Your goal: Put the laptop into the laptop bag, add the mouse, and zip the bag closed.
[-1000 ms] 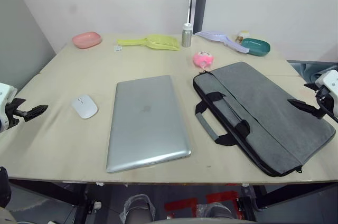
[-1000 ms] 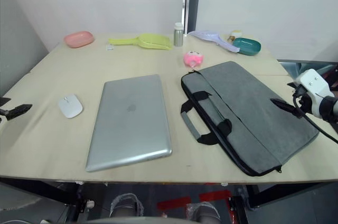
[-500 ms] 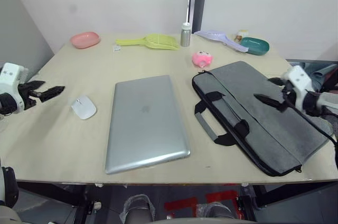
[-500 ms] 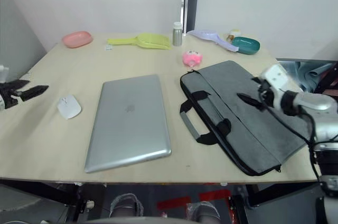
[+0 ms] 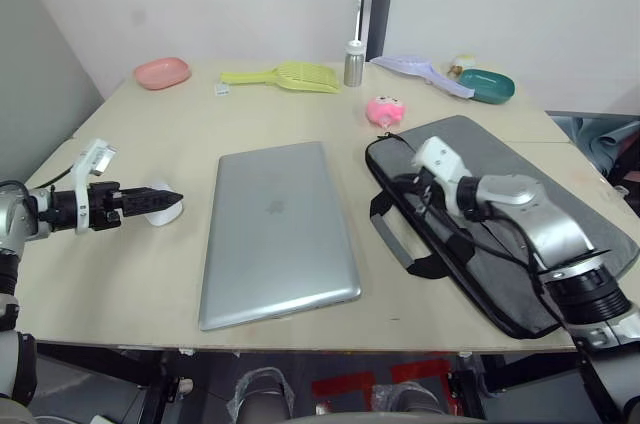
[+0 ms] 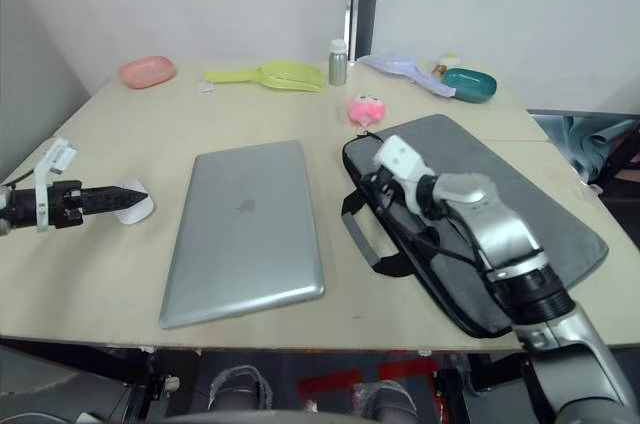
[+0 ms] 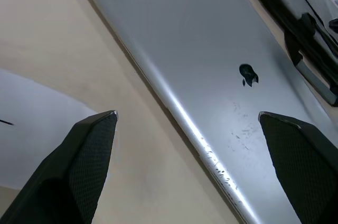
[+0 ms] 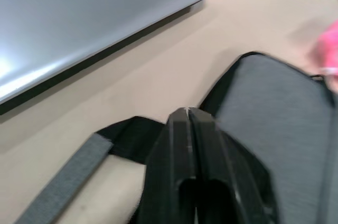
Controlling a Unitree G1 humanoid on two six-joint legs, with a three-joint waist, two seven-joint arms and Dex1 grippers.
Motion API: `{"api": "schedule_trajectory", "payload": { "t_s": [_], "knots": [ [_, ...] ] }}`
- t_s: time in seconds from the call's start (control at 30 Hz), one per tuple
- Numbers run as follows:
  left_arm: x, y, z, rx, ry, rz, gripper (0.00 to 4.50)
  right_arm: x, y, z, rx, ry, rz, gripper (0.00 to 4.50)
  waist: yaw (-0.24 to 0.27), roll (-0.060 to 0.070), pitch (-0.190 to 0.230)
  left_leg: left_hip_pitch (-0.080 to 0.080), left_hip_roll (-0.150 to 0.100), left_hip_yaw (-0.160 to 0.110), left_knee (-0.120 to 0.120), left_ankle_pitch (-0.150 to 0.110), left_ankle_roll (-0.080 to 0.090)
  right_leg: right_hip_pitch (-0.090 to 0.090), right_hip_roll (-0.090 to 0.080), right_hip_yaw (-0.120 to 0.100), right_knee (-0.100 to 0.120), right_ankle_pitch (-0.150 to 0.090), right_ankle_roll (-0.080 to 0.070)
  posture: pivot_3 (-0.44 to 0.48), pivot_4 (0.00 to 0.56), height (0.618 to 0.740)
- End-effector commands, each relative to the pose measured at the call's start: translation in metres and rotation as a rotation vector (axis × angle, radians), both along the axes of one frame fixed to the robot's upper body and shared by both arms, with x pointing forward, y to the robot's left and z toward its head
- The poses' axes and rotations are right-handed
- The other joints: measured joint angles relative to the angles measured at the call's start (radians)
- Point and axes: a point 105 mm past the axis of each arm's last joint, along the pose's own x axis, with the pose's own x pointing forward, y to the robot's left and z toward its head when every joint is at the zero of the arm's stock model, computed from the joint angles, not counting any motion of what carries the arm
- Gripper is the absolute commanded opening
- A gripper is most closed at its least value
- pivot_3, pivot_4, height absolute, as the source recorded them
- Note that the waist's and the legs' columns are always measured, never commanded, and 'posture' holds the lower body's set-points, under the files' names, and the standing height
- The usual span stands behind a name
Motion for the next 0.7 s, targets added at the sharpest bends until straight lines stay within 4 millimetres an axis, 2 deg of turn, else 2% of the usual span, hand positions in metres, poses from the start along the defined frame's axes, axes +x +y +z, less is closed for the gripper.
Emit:
{"api": "schedule_trajectory", "payload": {
  "t_s": [0.03, 0.13, 0.33, 0.7],
  "knots": [
    [-0.001, -0.02, 0.0, -0.05, 0.029, -0.067, 4.5, 0.003, 0.018, 0.008, -0.033, -0.063, 0.042, 0.03, -0.002, 0.0, 0.0, 0.0, 0.0, 0.0, 0.0, 0.0, 0.0, 0.0, 0.0, 0.0, 0.0, 0.0, 0.0, 0.0, 0.15, 0.74],
    [0.0, -0.026, -0.015, -0.05, 0.08, -0.07, 4.5, 0.004, 0.028, 0.001, -0.044, -0.045, 0.061, 0.03, -0.004, 0.0, 0.0, 0.0, 0.0, -0.001, 0.0, 0.001, -0.002, 0.0, 0.0, 0.0, 0.001, 0.0, 0.0, 0.0, 0.15, 0.74],
    [0.005, -0.023, -0.041, 0.008, 0.127, -0.049, 4.5, -0.002, 0.042, -0.022, -0.1, 0.006, 0.111, 0.03, -0.003, 0.0, 0.0, 0.0, 0.0, -0.002, 0.0, 0.001, -0.002, 0.001, 0.001, -0.001, 0.001, 0.0, 0.0, 0.0, 0.15, 0.74],
    [0.02, -0.037, -0.061, -0.045, 0.201, -0.06, 4.5, 0.001, 0.058, -0.038, -0.146, 0.017, 0.156, 0.03, 0.008, 0.001, 0.0, 0.004, -0.001, -0.006, 0.0, 0.007, -0.002, 0.004, -0.001, -0.003, 0.008, 0.001, 0.001, 0.0, 0.15, 0.74]
  ]
}}
